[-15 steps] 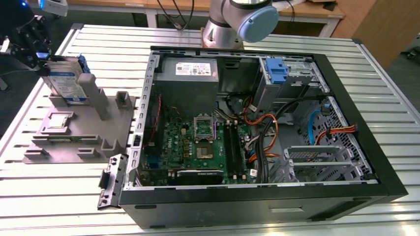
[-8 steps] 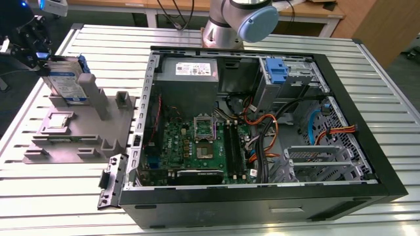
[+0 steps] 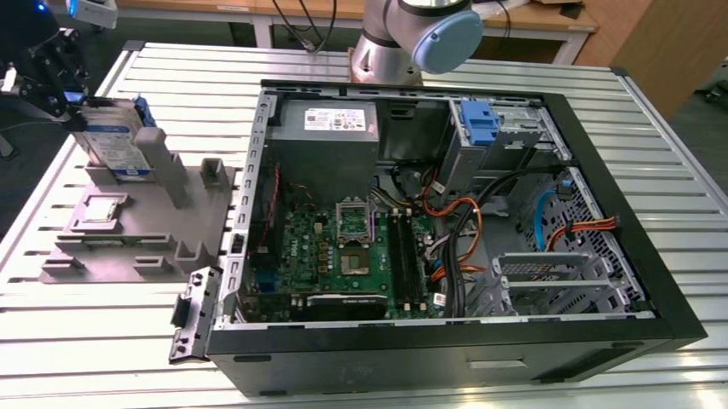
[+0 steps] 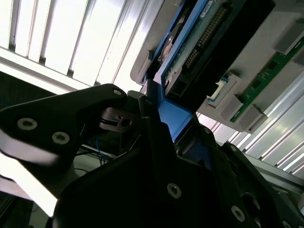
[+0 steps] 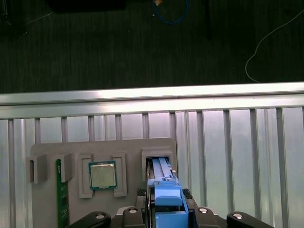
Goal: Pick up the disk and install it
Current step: 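Pick up the disk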
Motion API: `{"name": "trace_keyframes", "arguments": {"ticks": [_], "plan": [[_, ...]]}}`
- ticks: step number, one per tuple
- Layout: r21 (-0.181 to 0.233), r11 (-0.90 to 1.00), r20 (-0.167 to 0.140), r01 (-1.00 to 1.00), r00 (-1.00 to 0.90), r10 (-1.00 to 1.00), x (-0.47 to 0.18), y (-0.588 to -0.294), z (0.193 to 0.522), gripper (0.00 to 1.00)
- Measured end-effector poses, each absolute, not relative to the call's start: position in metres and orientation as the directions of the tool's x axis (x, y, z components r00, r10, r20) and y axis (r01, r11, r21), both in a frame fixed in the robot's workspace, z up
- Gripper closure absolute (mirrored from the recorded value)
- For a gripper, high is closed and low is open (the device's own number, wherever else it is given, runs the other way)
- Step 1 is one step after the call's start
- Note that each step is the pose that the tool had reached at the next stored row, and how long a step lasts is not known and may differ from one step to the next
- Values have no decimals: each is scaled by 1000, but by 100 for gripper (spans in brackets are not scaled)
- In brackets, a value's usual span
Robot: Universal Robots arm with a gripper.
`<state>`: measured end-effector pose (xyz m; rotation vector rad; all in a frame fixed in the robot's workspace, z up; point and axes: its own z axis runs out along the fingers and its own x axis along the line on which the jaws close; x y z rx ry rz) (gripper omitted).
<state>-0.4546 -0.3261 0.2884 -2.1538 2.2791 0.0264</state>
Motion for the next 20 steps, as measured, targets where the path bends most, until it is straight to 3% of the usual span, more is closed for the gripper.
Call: {"name": "trace_keyframes", "arguments": {"ticks": [1, 20], "plan": [[8, 56, -16, -998, -57, -998, -455, -326, 288, 63], [8, 52, -16, -999, -52, -999, -455, -326, 288, 63]]}}
